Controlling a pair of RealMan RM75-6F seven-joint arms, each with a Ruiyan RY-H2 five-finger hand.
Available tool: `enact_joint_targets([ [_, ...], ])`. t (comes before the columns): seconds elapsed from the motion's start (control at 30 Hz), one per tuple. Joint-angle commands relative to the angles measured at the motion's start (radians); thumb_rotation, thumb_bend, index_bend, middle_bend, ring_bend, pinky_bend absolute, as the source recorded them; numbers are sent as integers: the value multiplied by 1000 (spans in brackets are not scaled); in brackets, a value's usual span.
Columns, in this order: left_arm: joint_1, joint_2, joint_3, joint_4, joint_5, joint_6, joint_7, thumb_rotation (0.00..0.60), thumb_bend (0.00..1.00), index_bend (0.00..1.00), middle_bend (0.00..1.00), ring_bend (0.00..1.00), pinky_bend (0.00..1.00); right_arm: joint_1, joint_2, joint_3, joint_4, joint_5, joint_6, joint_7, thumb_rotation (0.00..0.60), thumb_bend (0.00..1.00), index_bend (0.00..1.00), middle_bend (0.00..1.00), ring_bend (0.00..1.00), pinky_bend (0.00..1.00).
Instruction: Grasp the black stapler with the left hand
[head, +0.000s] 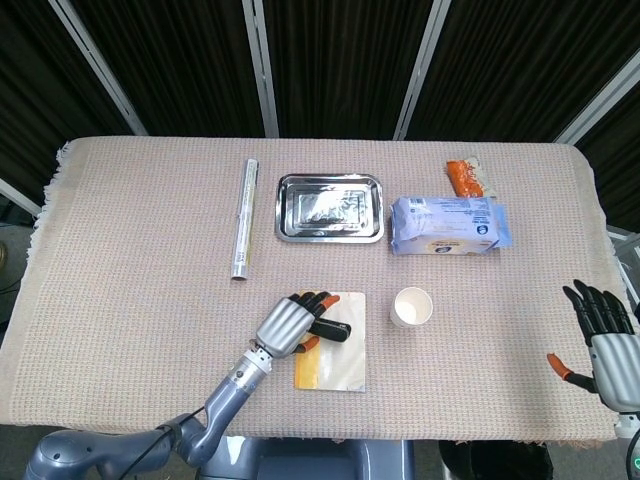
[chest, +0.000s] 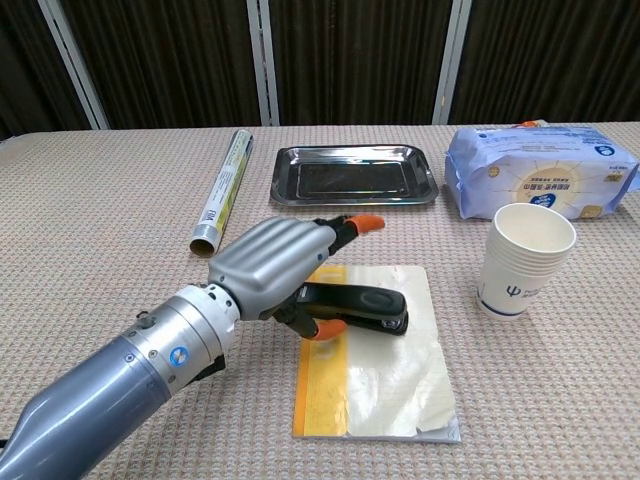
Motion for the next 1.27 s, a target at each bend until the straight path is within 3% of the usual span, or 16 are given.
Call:
enact_joint_targets([
  [0.03,0,12,-1,-4,23,47,-30,600,193,0,0,19,286,-1,-1,-3,-4,-8,2,-7,600,168,0,0,0,0],
  [0.3,22,123,-5,-85,82,177,-27,600,191,0,0,0,206,1,-6,-14,-12,-31,0,-28,600,168,0,0,0,0],
  [0.47,113,330,23,-273,91,272,36,600,193,0,0,0,141,-5,-4,-17,-18,-53,22,-31,599,168,0,0,0,0],
  [0.63,356,653,158,-536,59,459,157,600,194,0,0,0,91,-15,-6,-18,-17,-61,41,-36,600,168,0,0,0,0],
  [0.73,493,771,242,-632,11,557,182,600,196,0,0,0,74,-17,-6,-20,-23,-56,37,-48,600,168,0,0,0,0],
  [0.87,574,835,278,-664,-5,621,225,600,199,0,0,0,73,-18,-8,-20,-33,-60,39,-69,600,169,0,0,0,0],
  [1.27,586,866,239,-661,-14,574,157,600,201,0,0,0,73,-7,-25,-18,-31,-44,6,-113,600,168,0,0,0,0],
])
